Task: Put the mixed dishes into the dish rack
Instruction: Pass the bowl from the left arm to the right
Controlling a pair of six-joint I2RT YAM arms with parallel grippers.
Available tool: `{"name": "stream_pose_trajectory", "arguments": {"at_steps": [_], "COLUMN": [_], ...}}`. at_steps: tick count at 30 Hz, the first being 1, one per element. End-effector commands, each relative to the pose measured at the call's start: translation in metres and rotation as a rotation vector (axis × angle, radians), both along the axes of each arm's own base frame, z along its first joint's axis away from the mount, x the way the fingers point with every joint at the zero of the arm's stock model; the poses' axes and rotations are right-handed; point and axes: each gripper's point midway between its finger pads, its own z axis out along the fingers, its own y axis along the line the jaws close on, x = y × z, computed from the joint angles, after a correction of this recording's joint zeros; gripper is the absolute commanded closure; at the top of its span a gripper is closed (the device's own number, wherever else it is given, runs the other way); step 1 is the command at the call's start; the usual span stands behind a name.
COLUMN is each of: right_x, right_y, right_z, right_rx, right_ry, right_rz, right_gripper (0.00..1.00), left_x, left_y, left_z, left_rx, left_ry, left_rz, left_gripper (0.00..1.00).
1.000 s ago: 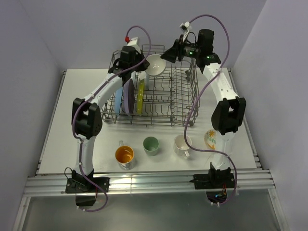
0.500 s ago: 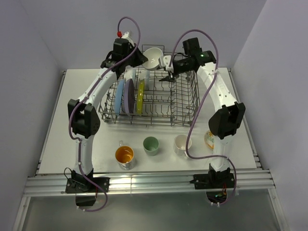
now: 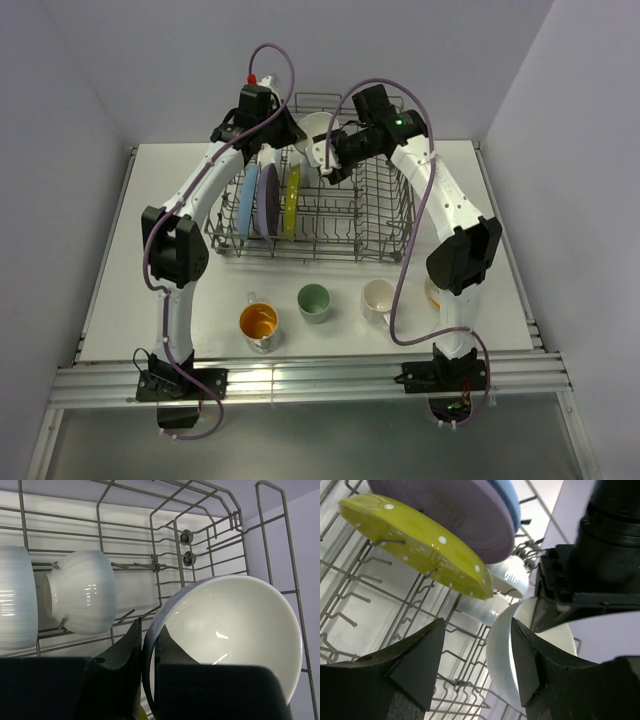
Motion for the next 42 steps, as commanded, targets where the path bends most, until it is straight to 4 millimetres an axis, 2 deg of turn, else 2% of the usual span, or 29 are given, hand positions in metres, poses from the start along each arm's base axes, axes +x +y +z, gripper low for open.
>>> {"name": "stream_pose_trajectory", "arguments": {"at_steps": [1, 7, 11, 14, 17, 21, 27, 29, 30, 32, 35, 36, 39, 42], "right_x": [0.014, 0.021, 0.035, 0.04, 0.043, 0.041, 0.034, 0.031, 0.03, 0.03, 0.03, 0.03, 0.031, 0.031], "right_y": [-0.002, -0.001, 0.0, -0.001, 0.0, 0.001, 0.002, 0.002, 0.004, 0.005, 0.007, 0.007, 0.006, 0.006], "right_z": [0.019, 0.006, 0.006, -0.002, 0.0, 0.003, 0.0, -0.001, -0.001, 0.001, 0.003, 0.005, 0.007, 0.011], "right_rx": [-0.025, -0.106, -0.104, -0.133, -0.127, -0.113, -0.119, -0.115, -0.107, -0.09, -0.058, -0.041, -0.01, 0.039], "right_ry": [-0.096, -0.122, -0.145, -0.135, -0.124, -0.113, -0.088, -0.078, -0.073, -0.064, -0.036, -0.026, 0.013, 0.063], "right_rz": [-0.112, -0.193, -0.274, -0.312, -0.339, -0.35, -0.327, -0.323, -0.317, -0.321, -0.332, -0.332, -0.352, -0.369], "right_gripper": [0.38, 0.39, 0.41, 0.42, 0.48, 0.62, 0.8, 0.83, 0.88, 0.91, 0.94, 0.96, 0.97, 0.99], "left_x": [-0.019, -0.024, -0.03, -0.034, -0.036, -0.036, -0.036, -0.037, -0.039, -0.04, -0.045, -0.046, -0.048, -0.048], "left_y": [-0.005, 0.001, 0.001, 0.0, -0.001, 0.0, -0.003, -0.004, -0.007, -0.009, -0.013, -0.013, -0.009, 0.003], "left_z": [0.084, 0.087, 0.09, 0.094, 0.096, 0.091, 0.097, 0.101, 0.104, 0.105, 0.108, 0.111, 0.115, 0.13], "left_rx": [-0.045, 0.014, 0.036, 0.047, 0.064, 0.094, 0.072, 0.058, 0.041, 0.024, -0.009, -0.019, -0.037, -0.054], "left_ry": [-0.17, -0.188, -0.196, -0.209, -0.216, -0.21, -0.221, -0.226, -0.226, -0.224, -0.218, -0.225, -0.229, -0.261], "left_rz": [-0.021, 0.006, 0.017, 0.022, 0.032, 0.041, 0.037, 0.033, 0.021, 0.012, -0.006, -0.008, 0.007, 0.044], "left_gripper": [1.0, 1.0, 1.0, 1.0, 1.0, 1.0, 1.0, 0.95, 0.87, 0.82, 0.62, 0.49, 0.34, 0.29]}}
